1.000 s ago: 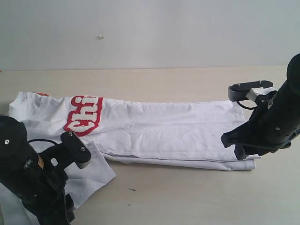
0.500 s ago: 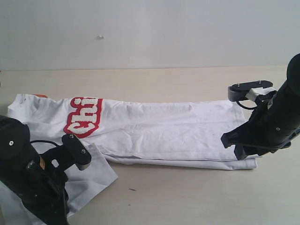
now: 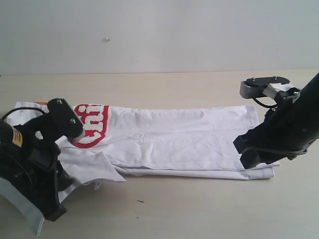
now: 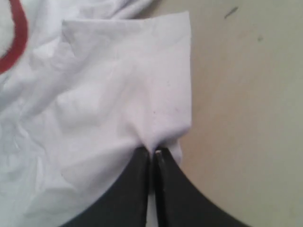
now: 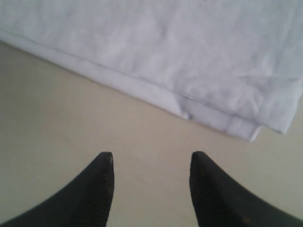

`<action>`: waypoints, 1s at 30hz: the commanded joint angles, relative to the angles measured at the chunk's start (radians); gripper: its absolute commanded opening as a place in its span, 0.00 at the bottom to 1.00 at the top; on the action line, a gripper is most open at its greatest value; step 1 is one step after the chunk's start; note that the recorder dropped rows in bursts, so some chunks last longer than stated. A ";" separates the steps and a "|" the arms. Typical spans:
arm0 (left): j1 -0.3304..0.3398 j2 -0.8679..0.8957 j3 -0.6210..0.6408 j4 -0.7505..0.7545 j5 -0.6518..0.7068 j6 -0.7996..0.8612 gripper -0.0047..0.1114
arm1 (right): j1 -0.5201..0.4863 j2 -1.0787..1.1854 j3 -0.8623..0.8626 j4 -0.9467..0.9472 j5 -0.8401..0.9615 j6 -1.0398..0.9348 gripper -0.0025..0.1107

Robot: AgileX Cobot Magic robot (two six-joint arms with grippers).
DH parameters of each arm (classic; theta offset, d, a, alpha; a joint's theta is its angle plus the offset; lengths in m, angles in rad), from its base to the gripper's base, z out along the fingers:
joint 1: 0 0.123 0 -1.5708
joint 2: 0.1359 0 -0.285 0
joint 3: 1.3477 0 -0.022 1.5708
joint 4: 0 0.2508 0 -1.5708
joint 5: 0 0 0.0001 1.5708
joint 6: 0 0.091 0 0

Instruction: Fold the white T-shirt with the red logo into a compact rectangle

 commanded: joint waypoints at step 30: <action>0.164 0.556 -0.586 0.124 -0.279 0.493 0.32 | 0.000 -0.036 0.004 0.130 0.056 -0.107 0.45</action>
